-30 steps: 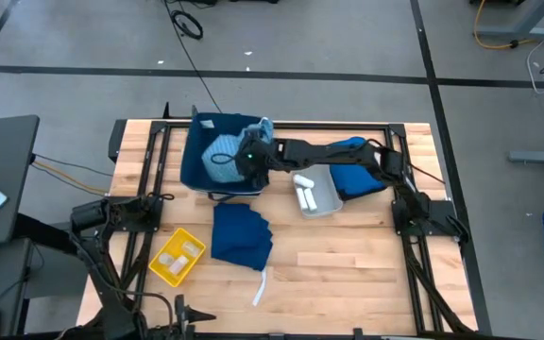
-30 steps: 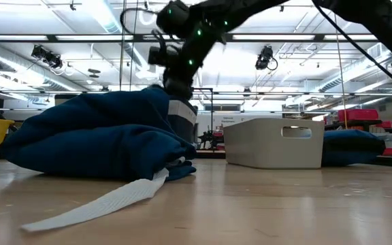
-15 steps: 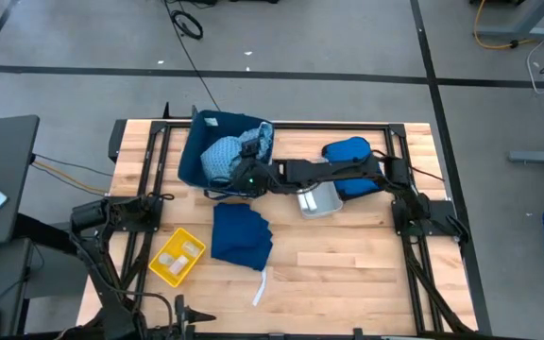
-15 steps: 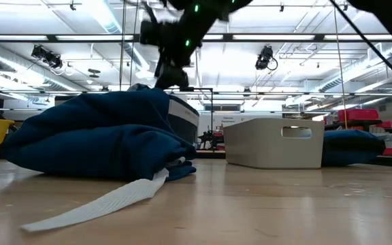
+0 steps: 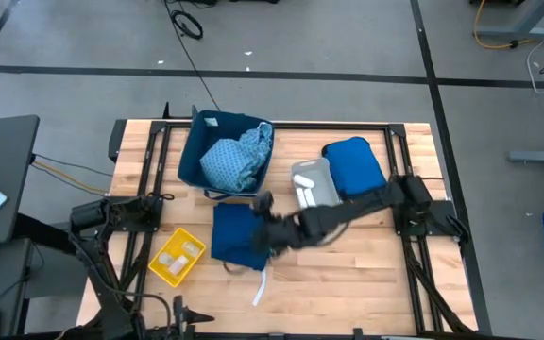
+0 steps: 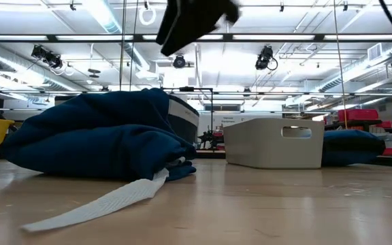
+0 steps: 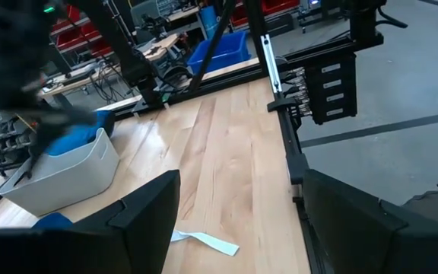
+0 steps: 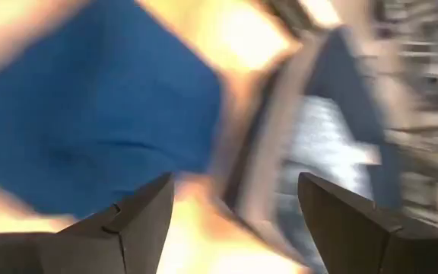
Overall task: Pick & place medical supplies in basket/bin
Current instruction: Put the blue patient gown into the blue bin
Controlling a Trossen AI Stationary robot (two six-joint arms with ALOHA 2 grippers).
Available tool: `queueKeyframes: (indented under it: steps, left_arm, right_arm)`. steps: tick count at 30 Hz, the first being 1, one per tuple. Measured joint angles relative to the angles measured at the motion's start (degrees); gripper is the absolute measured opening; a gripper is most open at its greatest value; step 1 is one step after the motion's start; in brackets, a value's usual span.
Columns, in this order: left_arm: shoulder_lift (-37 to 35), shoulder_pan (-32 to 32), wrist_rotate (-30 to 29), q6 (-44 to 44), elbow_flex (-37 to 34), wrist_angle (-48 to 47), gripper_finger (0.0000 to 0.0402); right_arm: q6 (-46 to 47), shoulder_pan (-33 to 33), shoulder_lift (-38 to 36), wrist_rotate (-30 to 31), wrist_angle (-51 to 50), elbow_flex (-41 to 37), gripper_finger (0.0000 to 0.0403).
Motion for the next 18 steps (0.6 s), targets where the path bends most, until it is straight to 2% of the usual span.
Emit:
queueKeyframes:
  steps: [3,8,10,15,18]
  left_arm:
    - [0.0,-0.02,-0.06,0.12,-0.01,0.05,0.0279]
    - [0.0,0.12,-0.05,0.55,-0.02,-0.17,0.0279]
    - [0.0,0.09,0.0,0.62,-0.02,-0.18,0.0279]
    - [0.0,0.08,0.56,0.71,-0.04,-0.33,0.0279]
    - [0.0,0.09,0.81,0.54,-0.04,-0.62,0.0279]
  right_arm:
    - [3.57,3.36,1.01,-5.47,0.47,-1.25,0.0288]
    - [2.65,6.55,3.47,-6.86,9.85,-6.12,0.0288]
    - [4.11,6.58,4.63,-7.15,13.8,-6.34,0.0288]
    - [6.92,5.54,6.78,-7.11,12.67,-5.72,0.0289]
    - [9.44,4.74,6.47,-10.95,13.7,-5.36,0.0289]
